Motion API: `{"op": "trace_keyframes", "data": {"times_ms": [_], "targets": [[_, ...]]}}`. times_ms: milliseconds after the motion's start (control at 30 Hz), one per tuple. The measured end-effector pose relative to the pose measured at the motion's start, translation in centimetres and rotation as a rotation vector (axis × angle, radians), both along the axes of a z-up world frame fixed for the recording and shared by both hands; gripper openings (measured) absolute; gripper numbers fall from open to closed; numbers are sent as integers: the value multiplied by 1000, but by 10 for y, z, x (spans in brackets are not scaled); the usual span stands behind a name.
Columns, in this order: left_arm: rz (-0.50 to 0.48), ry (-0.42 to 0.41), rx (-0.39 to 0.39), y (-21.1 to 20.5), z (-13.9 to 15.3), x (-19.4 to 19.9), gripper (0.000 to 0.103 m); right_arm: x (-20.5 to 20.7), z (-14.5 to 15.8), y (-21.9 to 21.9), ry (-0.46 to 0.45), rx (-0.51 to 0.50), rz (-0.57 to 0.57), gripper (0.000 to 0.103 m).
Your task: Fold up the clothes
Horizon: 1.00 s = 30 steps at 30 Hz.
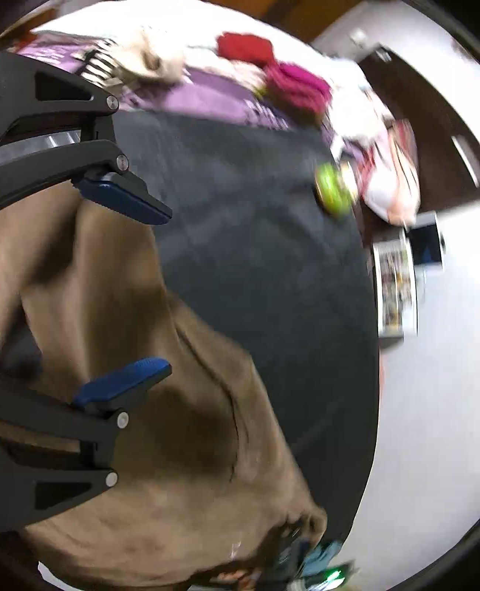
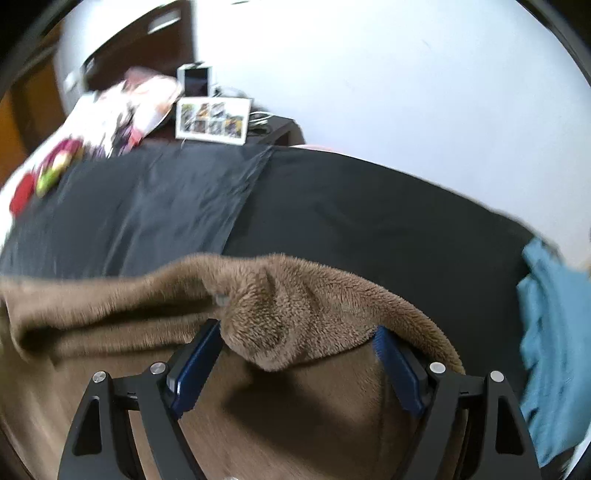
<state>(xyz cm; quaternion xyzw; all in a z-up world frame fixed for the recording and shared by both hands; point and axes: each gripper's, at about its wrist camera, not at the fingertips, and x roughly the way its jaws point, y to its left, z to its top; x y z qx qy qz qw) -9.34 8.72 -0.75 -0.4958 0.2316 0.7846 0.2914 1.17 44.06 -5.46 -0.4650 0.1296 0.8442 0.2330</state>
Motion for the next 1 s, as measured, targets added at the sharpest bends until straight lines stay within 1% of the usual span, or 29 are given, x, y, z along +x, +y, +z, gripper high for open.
{"op": "trace_keyframes", "data": {"times_ms": [67,167,233,333,400,433,500,567,667,733,833,933,1000], "targets": [[-55,-19,16,29,-10,6,79,-10,-1,5,26,-78,-64,84],[-120,-17,16,74,-23,7,79,-12,-1,11,55,-150,-120,84],[-151,-13,14,101,-30,4,79,-12,-1,10,64,-161,-115,84],[-131,15,14,133,-35,-15,79,-21,-8,9,74,-168,-73,84],[-80,36,24,145,-35,-35,79,-16,0,4,91,-168,-25,84],[-48,37,38,148,-34,-46,79,-15,4,1,102,-162,0,84],[20,30,76,151,-32,-66,79,2,19,-16,108,-117,75,84],[64,12,115,151,-31,-83,79,6,23,-36,81,-51,156,84],[64,7,119,154,-33,-94,79,7,25,-67,26,43,279,84],[52,6,115,152,-34,-93,79,-2,16,-78,-17,75,318,84],[40,-5,132,147,-33,-89,79,-19,0,-77,-56,98,282,84],[22,-7,157,137,-25,-80,79,-33,-6,-62,-45,63,221,84],[3,-11,170,131,-21,-72,79,-47,-12,-51,-63,58,186,84]]}}
